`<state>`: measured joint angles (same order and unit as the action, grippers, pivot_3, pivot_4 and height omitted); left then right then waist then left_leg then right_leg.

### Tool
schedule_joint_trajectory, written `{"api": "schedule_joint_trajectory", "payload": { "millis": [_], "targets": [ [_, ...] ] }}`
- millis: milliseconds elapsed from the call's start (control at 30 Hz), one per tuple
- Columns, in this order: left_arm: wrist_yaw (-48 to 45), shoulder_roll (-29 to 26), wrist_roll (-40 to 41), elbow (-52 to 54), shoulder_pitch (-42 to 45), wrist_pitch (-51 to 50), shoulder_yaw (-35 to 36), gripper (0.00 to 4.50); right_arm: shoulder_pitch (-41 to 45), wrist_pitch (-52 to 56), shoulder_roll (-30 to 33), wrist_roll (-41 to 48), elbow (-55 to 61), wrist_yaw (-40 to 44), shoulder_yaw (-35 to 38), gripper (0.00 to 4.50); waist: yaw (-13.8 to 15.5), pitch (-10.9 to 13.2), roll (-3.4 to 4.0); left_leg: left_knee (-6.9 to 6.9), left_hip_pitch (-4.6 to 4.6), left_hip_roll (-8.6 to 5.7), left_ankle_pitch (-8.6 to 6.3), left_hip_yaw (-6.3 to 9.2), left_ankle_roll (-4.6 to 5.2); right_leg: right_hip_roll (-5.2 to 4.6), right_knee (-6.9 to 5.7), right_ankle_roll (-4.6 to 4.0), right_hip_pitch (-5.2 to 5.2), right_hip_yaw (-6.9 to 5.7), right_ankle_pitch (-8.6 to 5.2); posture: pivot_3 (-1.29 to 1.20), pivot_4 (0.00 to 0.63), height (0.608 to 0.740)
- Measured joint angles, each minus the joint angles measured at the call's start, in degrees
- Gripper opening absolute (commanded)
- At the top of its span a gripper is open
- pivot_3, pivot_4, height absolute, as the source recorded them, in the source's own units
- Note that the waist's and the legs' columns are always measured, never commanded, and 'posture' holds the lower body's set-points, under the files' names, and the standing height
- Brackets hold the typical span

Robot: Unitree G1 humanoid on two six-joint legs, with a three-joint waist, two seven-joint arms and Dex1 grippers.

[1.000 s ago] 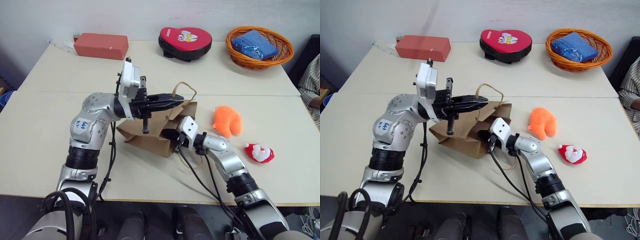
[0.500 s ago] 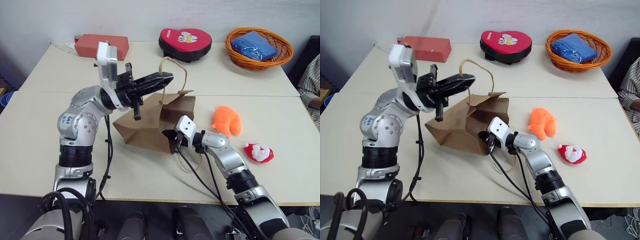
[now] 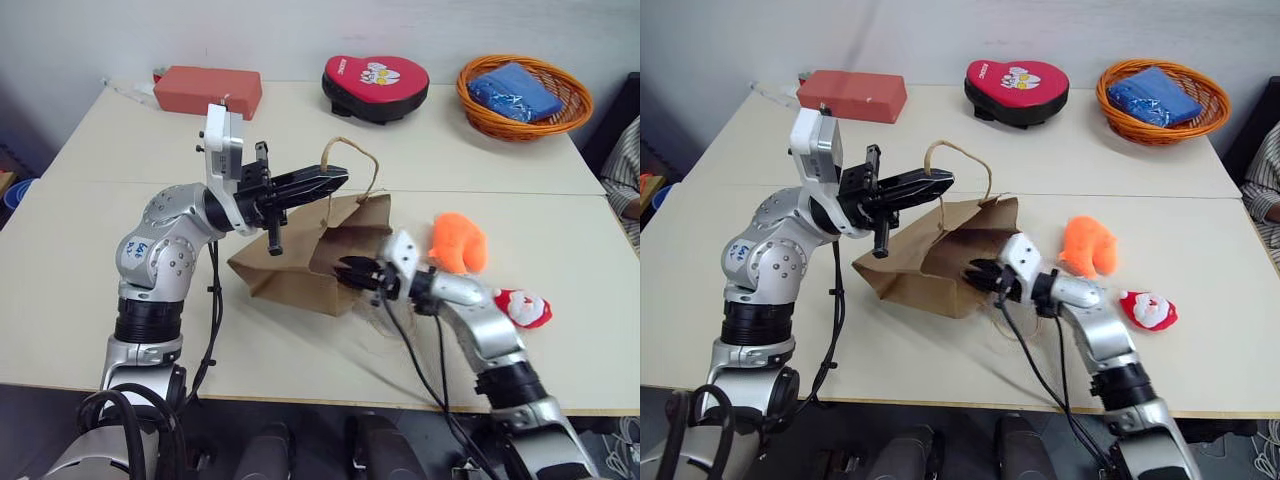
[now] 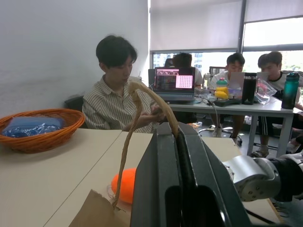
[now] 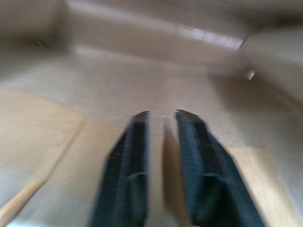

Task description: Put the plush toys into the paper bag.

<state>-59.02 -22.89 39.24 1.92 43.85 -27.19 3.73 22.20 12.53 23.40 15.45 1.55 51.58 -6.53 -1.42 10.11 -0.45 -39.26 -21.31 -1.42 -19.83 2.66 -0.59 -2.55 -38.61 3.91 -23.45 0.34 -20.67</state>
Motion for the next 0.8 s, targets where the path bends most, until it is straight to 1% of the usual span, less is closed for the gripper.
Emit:
{"api": "schedule_joint_trajectory", "payload": {
  "millis": [67,167,233,267,333,400,500,533,633,700,800],
  "targets": [
    [0.03,0.0,0.01,0.16,-0.51,0.12,-0.17,0.0,-3.37,0.17,2.37,3.37,4.07,1.2,3.7,2.48,0.05,0.0,0.0,0.01,0.0,0.0,0.0,0.0,0.0,0.0,0.01,0.0,0.01,0.0,0.0,0.0,0.15,0.74],
    [-0.02,0.07,0.06,0.8,-1.07,0.09,-0.34,0.0,-9.95,0.21,5.67,9.31,8.44,2.78,11.28,3.48,0.31,0.01,-0.01,0.04,0.0,0.0,0.0,-0.02,0.0,0.0,0.02,0.0,0.02,0.01,0.0,0.0,0.15,0.74],
    [-0.23,-0.12,0.09,1.42,-1.37,0.01,-0.34,0.0,-14.32,-0.09,7.97,12.07,10.03,3.97,16.24,4.23,0.61,0.01,-0.02,0.05,0.01,0.0,0.0,-0.03,0.01,0.0,0.02,0.0,0.05,0.02,0.0,0.0,0.15,0.74],
    [-0.54,-0.03,0.11,1.73,-1.39,-0.11,-0.52,0.0,-17.14,-0.54,8.79,13.35,10.88,4.46,19.26,4.45,0.8,0.01,-0.02,0.05,0.02,0.0,-0.01,-0.05,0.01,0.01,0.02,0.0,0.05,0.03,0.0,0.0,0.15,0.74],
    [-1.08,-0.19,0.25,1.97,-1.53,-0.24,-0.87,0.0,-24.64,-1.54,10.55,15.3,11.99,5.1,26.22,4.45,1.37,0.01,-0.01,0.1,0.04,0.01,-0.01,-0.06,0.02,0.03,0.02,0.0,0.07,0.03,0.0,0.0,0.15,0.74],
    [-1.89,-0.42,0.22,1.99,-1.72,-0.23,-1.34,0.0,-32.81,-3.44,10.96,15.61,11.91,5.09,33.8,4.45,1.86,0.01,-0.01,0.11,0.04,0.0,-0.02,-0.07,0.04,0.02,0.04,0.0,0.1,0.03,0.0,0.0,0.15,0.74],
    [-3.16,-0.85,-0.15,2.02,-1.9,-0.14,-2.29,0.0,-43.81,-7.93,9.48,15.42,10.94,5.19,43.14,4.45,2.44,0.01,-0.02,0.11,0.13,-0.01,-0.07,-0.15,0.13,0.03,0.14,0.0,0.2,0.1,0.0,0.0,0.15,0.74],
    [-3.63,-0.91,-0.38,2.04,-1.92,-0.04,-2.78,0.0,-46.76,-10.05,8.6,15.25,10.05,5.35,45.23,4.45,2.48,0.01,-0.02,0.12,0.2,-0.01,-0.09,-0.15,0.16,0.03,0.17,0.0,0.25,0.12,0.0,0.0,0.15,0.74],
    [-5.26,-1.6,-1.61,1.99,-2.18,0.67,-4.46,0.0,-53.02,-15.0,5.59,14.41,6.4,5.45,48.41,4.45,2.05,0.01,-0.02,0.23,0.44,0.01,-0.09,-0.16,0.17,0.06,0.22,0.0,0.48,0.14,0.0,0.0,0.15,0.74],
    [-6.63,-2.37,-3.1,1.91,-2.64,1.6,-5.7,0.0,-55.32,-16.75,4.22,13.54,4.18,5.14,48.64,4.45,1.51,0.03,0.02,0.44,0.91,0.02,-0.1,-0.16,0.18,0.07,0.42,0.0,0.94,0.15,0.0,0.0,0.15,0.74],
    [-7.44,-2.0,-3.71,1.91,-2.69,2.19,-7.13,0.0,-55.58,-17.67,3.74,13.08,3.82,4.41,48.17,4.45,1.0,0.01,0.05,0.6,1.14,0.02,-0.11,-0.2,0.19,0.07,0.54,0.0,1.16,0.21,0.0,0.0,0.15,0.74]
  ]
}}
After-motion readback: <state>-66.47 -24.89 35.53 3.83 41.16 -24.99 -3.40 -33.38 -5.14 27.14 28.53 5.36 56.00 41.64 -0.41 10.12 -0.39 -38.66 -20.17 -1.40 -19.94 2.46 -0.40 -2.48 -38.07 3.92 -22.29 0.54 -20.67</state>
